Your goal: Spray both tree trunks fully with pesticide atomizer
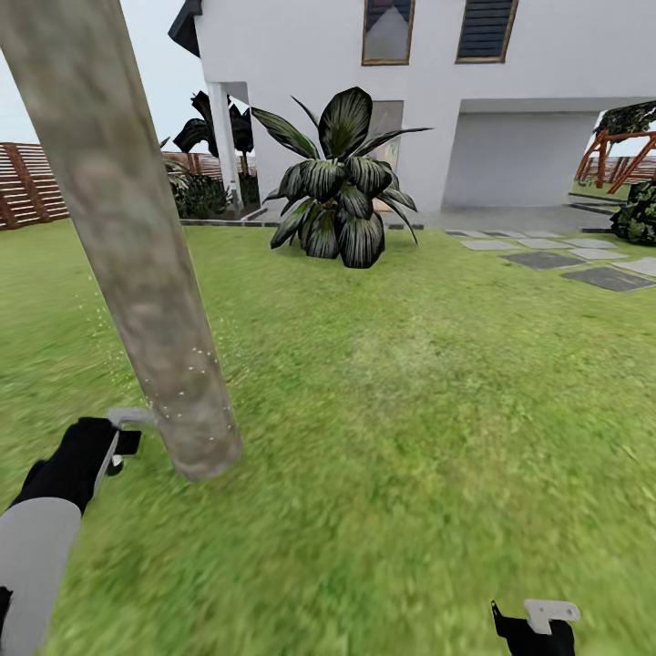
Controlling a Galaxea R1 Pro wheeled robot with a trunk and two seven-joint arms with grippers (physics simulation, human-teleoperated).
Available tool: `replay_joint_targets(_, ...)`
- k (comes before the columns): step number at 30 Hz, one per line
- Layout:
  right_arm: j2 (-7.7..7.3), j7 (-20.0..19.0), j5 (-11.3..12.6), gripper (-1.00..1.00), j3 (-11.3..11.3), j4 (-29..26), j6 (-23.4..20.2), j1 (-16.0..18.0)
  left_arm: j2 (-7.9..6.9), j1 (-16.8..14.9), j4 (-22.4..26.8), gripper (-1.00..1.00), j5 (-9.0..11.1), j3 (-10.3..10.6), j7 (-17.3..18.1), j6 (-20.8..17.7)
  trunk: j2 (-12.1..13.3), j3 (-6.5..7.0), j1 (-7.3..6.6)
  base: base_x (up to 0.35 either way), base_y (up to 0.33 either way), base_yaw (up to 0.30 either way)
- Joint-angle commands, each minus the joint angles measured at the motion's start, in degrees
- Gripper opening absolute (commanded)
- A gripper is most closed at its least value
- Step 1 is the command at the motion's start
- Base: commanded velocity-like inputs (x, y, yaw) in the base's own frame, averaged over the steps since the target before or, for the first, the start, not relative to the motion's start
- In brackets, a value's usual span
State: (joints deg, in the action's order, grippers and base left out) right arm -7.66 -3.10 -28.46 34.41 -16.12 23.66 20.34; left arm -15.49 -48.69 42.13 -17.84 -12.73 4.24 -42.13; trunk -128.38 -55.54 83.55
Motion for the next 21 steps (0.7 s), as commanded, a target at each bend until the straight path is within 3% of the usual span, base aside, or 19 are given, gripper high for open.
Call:
replay_joint_targets(1, 0.02, -0.3, -0.3, 1.0, 0.5, 0.0, 0.2, 0.1, -0.73, -0.6, 0.1, -1.0, -0.2, -0.1, 1.6, -1.0, 0.0, -0.06, -0.01, 0.0, 0.0, 0.0)
replay_joint_targets(4, 0.02, -0.3, -0.3, 1.0, 0.5, 0.0, 0.2, 0.1, -1.41, -0.5, 0.1, -1.0, -0.2, 0.5, 2.5, -1.5, 0.0, -0.06, -0.01, 0.0, 0.0, 0.0)
replay_joint_targets(8, 0.02, -0.3, -0.3, 1.0, 0.5, 0.0, 0.2, 0.1, -1.2, -0.5, 0.2, -1.0, 0.0, 3.9, 3.0, -1.7, 0.0, -0.06, -0.01, 0.0, 0.0, 0.115)
replay_joint_targets(14, 0.02, -0.3, -0.3, 1.0, 0.5, 0.0, 0.2, 0.1, -1.96, -1.1, 0.3, -1.0, -0.3, 4.3, 11.5, -1.7, 0.0, -0.06, -0.01, 0.0, 0.0, 0.21)
replay_joint_targets(16, 0.02, -0.3, -0.3, 1.0, 0.5, 0.0, 0.2, 0.1, -3.03, -0.9, 0.3, -1.0, -0.3, 4.3, 12.5, -1.7, 0.0, -0.06, -0.01, 0.0, 0.0, 0.022)
replay_joint_targets(21, 0.02, -0.3, -0.3, 1.0, 0.5, 0.0, 0.2, 0.1, -3.22, -0.4, 2.1, -1.0, -0.1, 4.3, 12.8, -1.7, 0.0, -0.06, -0.01, 0.024, -0.012, 0.004)
